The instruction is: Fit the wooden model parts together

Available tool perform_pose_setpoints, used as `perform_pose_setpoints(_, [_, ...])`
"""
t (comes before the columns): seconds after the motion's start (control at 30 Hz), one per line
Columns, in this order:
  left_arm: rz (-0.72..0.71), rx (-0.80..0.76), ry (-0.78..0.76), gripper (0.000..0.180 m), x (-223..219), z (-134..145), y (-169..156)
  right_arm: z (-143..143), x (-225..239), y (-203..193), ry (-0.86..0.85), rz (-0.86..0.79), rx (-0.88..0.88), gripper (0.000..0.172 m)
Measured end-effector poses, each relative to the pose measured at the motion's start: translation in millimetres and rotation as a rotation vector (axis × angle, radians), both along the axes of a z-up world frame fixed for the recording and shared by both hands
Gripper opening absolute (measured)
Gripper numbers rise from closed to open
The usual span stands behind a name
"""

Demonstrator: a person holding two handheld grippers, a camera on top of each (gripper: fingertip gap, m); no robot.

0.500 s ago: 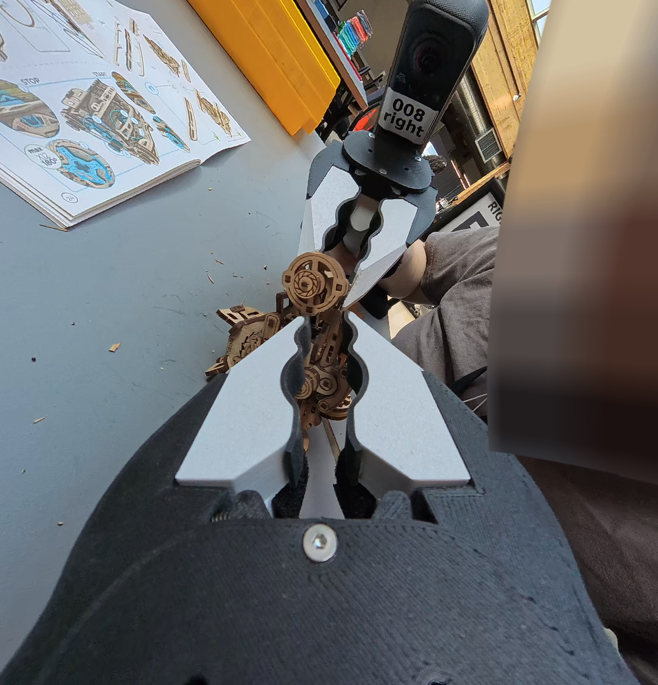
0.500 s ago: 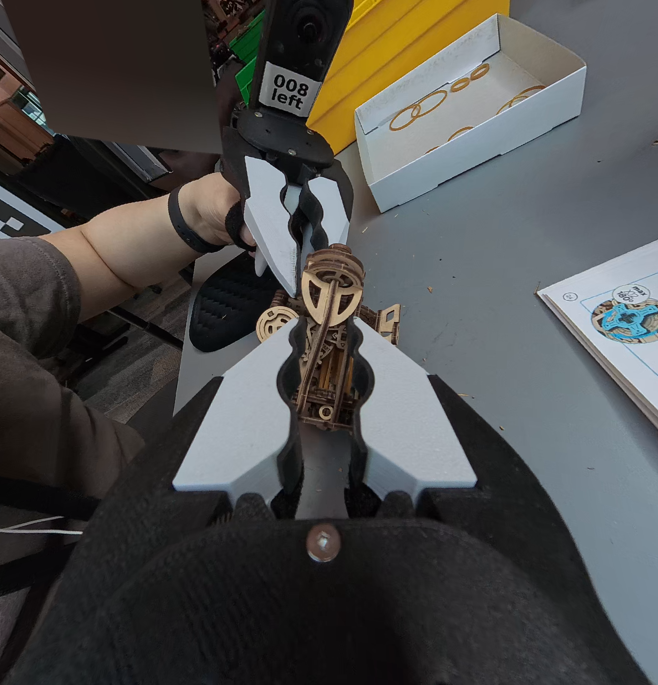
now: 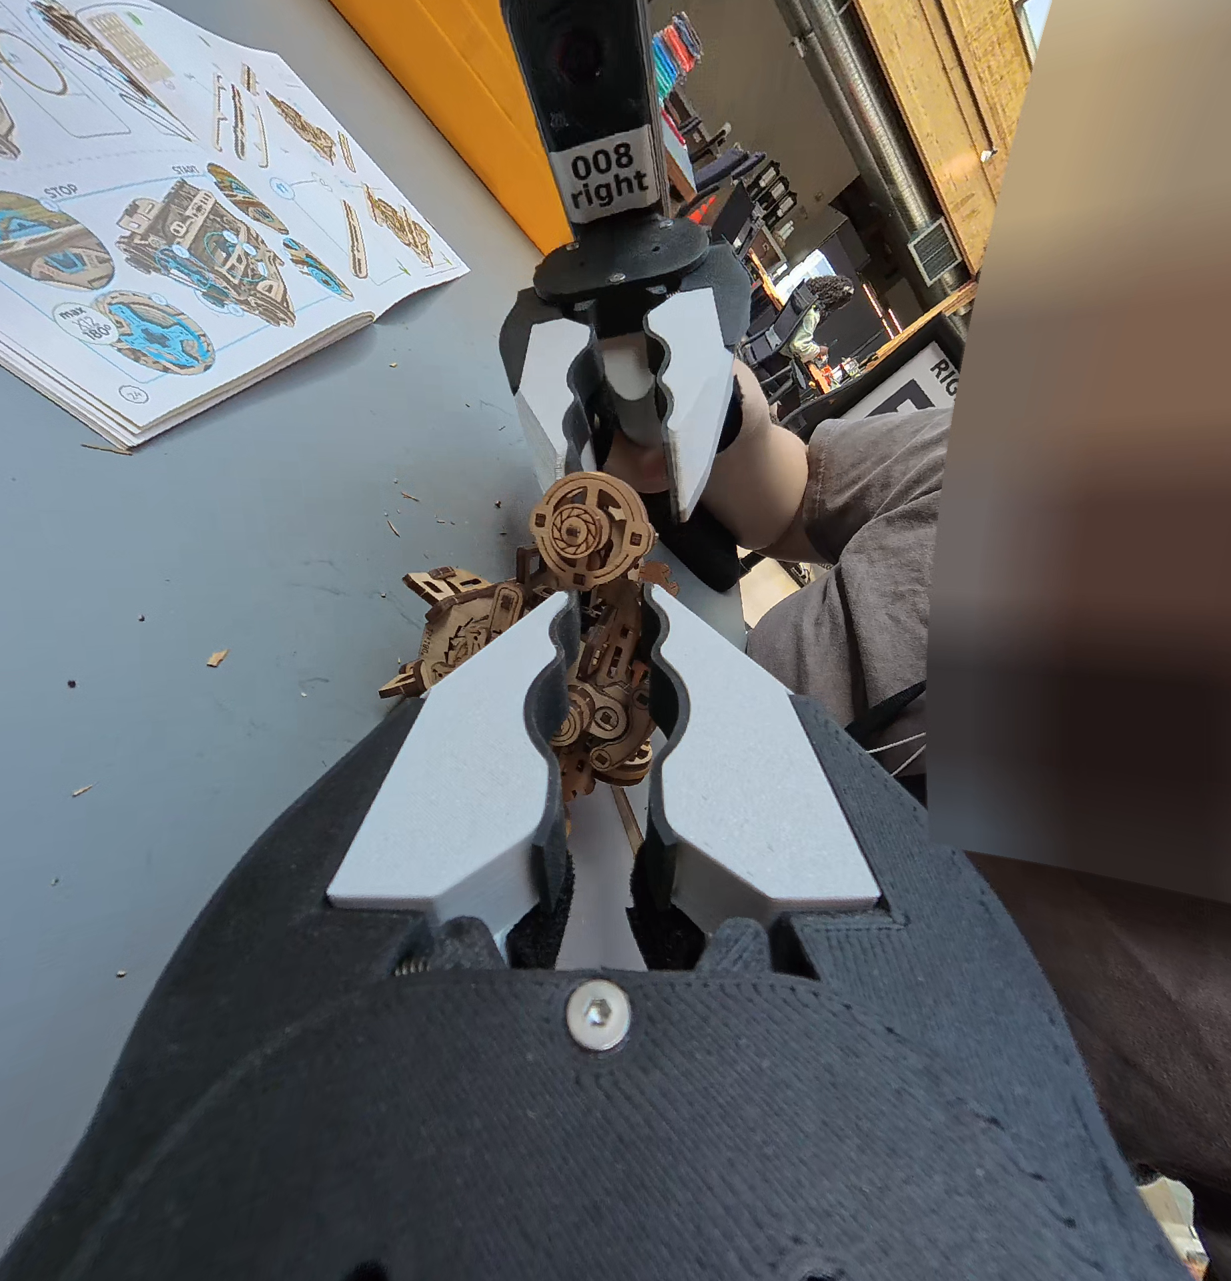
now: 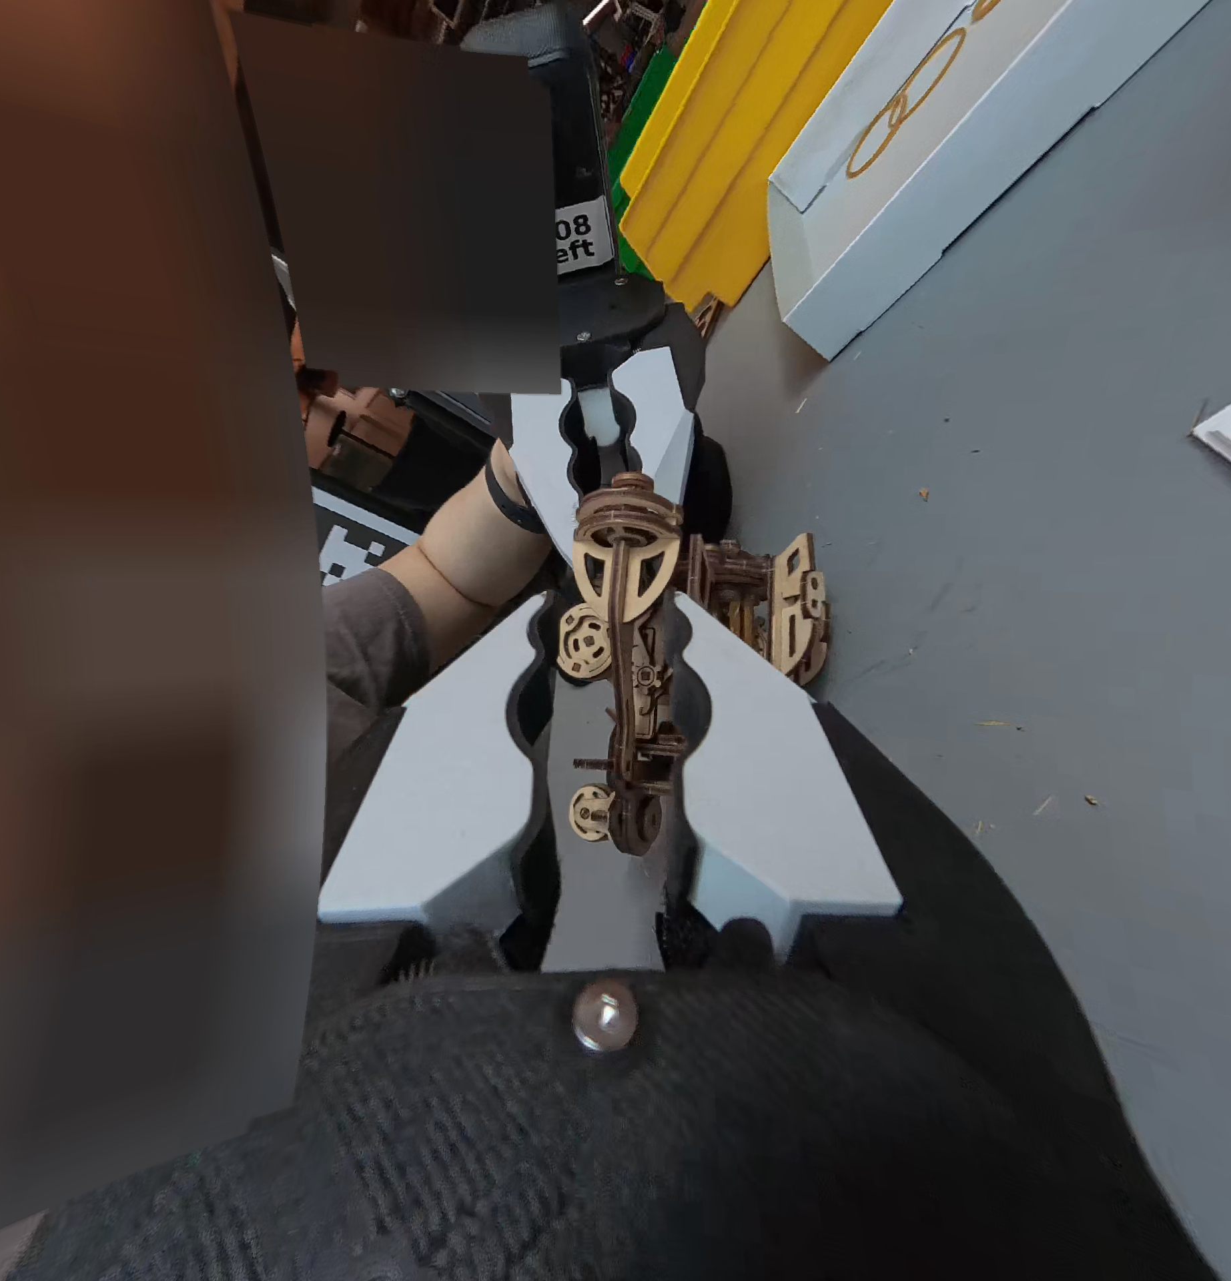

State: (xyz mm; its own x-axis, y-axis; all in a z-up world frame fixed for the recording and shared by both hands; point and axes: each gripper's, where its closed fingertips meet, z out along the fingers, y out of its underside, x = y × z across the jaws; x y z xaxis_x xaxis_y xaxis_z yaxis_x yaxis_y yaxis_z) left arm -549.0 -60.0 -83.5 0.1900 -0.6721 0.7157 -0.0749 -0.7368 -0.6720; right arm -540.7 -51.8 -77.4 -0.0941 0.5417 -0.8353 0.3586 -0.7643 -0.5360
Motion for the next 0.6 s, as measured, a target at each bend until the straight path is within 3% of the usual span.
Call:
perform_pose_setpoints(0.47, [0.06, 0.068, 0.008, 0.015, -2, 1, -4, -4, 2, -10, -0.12, 0.039, 0.16, 0.027])
perform_pose_setpoints(0.6, [0.065, 0.08, 0.005, 0.015, -1, 1, -4, -2, -1, -21, -0.064, 0.035, 0.101, 0.029])
